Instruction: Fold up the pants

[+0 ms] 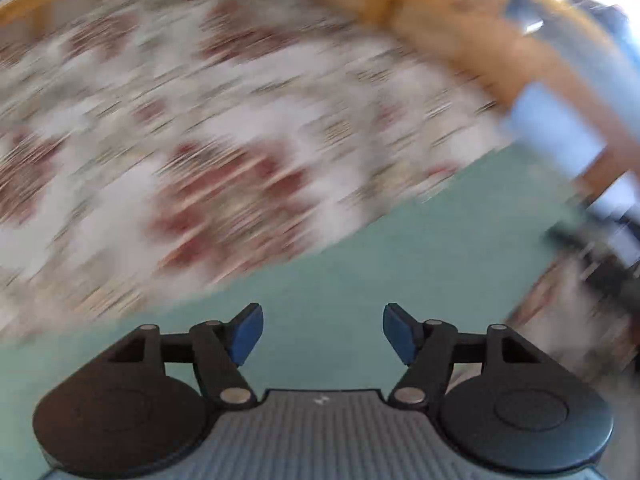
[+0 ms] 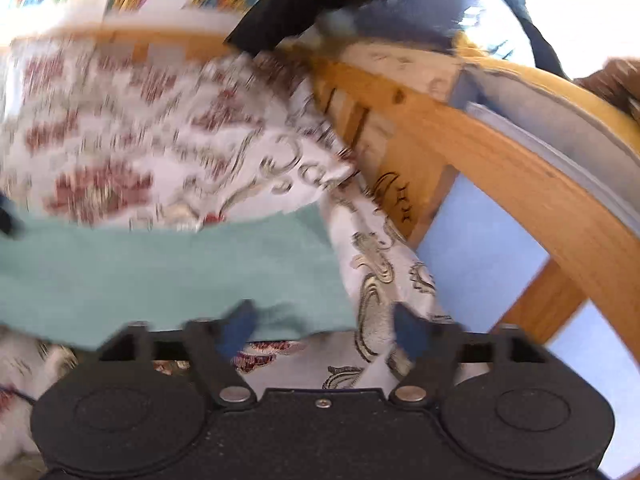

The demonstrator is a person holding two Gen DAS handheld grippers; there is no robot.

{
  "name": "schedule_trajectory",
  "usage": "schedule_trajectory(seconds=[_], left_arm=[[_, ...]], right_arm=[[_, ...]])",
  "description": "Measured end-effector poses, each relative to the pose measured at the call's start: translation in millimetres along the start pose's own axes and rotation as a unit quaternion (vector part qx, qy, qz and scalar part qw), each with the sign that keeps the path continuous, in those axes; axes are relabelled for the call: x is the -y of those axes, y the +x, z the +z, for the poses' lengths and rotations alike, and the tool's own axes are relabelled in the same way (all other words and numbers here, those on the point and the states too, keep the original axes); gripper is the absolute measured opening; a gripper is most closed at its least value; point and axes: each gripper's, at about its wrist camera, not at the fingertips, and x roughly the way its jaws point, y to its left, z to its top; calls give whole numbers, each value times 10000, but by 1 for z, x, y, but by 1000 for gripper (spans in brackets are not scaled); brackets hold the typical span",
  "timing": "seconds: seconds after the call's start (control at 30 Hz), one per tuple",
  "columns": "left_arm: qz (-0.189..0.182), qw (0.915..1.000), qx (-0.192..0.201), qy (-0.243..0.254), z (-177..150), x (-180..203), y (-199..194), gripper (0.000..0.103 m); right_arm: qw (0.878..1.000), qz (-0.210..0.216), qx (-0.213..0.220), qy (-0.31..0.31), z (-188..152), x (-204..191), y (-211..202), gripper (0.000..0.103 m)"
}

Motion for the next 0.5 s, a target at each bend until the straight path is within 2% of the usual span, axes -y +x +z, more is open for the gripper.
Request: schedule_trajectory(seconds=[0.1,0.17,0.23,0.27,0.37,0.43,0.5], left_arm=[[707,9961,-362,-395,-43,-71,-11,72],[858,9925,-421,-762,-69,-115,-28,71],[865,9900,-416,-1033,-91,-151,-49,71],[943,9884,-391,-1122,-100,-166,-59,71],[1429,9808,-244,-1306,-123,-201,-91,73],[1724,9733,-89,-1513,-133,-226,-105,73],[2165,9593,-126,-1806,-141,-253,-113,73]], right_arm=[[9984,-208,-172,-497,8,-16,4,82],[9959,-426,-71,-797,20,-31,-4,83],[9950,-221,39,-976,41,-53,-12,86],[9948,-5,61,-1020,50,-64,-15,87],[9878,1178,43,-1015,83,-116,-14,87],[9714,2216,-1,-856,103,-161,-6,80],[9508,2954,-183,-920,120,-208,6,76]])
